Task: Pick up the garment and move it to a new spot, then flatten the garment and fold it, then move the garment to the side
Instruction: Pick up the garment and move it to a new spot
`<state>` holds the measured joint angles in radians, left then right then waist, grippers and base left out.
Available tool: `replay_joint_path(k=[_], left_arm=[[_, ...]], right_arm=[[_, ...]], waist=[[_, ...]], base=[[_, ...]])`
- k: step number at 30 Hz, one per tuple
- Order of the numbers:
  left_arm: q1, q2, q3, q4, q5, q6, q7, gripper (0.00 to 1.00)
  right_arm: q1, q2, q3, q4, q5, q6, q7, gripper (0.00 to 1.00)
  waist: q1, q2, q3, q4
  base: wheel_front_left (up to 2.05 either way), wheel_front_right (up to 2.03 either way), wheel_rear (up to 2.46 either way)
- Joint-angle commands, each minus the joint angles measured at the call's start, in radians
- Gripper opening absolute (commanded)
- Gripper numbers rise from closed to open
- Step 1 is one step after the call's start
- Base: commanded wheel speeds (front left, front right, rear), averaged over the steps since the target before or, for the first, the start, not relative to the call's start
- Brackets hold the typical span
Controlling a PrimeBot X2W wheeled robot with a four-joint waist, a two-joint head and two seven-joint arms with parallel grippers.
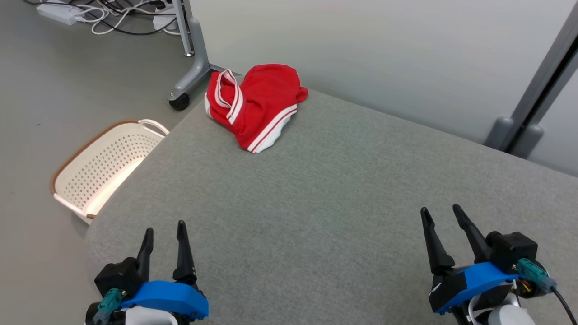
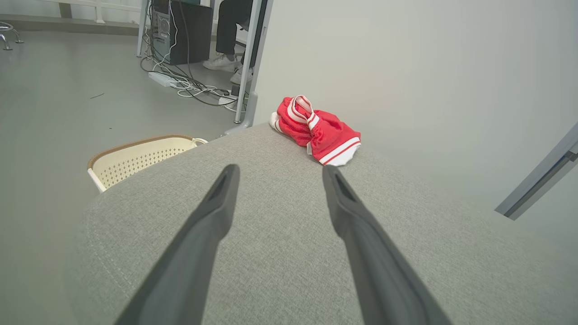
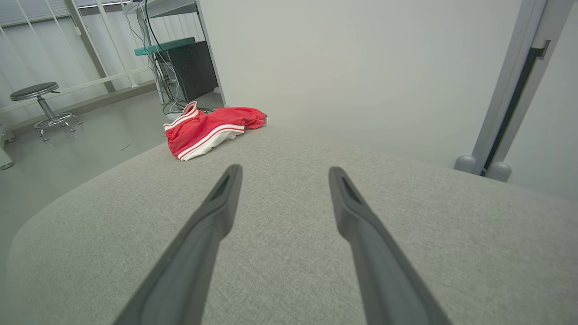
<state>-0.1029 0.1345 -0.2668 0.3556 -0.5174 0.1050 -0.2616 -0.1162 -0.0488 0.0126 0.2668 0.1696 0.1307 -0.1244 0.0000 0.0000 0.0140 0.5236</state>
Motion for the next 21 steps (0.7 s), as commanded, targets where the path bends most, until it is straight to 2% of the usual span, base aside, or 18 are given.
replay_joint_path(k=[1,3,6,12,16,21], left_arm=[[0.006,0.003,0.011,-0.002,0.005,0.002,-0.005,1.00],[-0.003,0.009,0.014,-0.004,0.009,-0.001,-0.005,1.00],[-0.044,0.048,0.029,-0.008,0.015,-0.008,-0.004,1.00],[-0.216,0.189,0.084,-0.040,0.035,-0.034,0.047,1.00],[-0.377,0.276,0.139,-0.056,0.007,-0.047,0.136,1.00],[-0.563,0.330,0.186,0.036,-0.065,-0.056,0.288,1.00]], right_arm=[[-0.003,-0.003,-0.004,-0.013,-0.008,0.000,0.005,1.00],[-0.009,-0.004,-0.007,-0.029,-0.018,0.000,0.008,1.00],[-0.026,-0.004,-0.011,-0.061,-0.037,0.000,0.021,1.00],[-0.069,-0.003,-0.037,-0.126,-0.089,0.000,0.060,1.00],[-0.096,-0.003,-0.046,-0.176,-0.124,0.000,0.086,1.00],[-0.137,-0.003,-0.040,-0.232,-0.156,0.000,0.118,1.00]], waist=[[0.0000,0.0000,0.010,-0.011],[0.0000,0.0000,0.027,-0.029],[0.0000,0.0000,0.063,-0.062],[0.0000,0.0000,0.149,-0.133],[0.0000,0.0000,0.212,-0.177],[0.0000,0.0000,0.297,-0.228]], base=[[0.00,0.00,0.00],[0.00,0.00,0.00],[0.00,0.00,0.00],[0.00,0.00,0.00],[0.00,0.00,0.00],[0.00,0.00,0.00]])
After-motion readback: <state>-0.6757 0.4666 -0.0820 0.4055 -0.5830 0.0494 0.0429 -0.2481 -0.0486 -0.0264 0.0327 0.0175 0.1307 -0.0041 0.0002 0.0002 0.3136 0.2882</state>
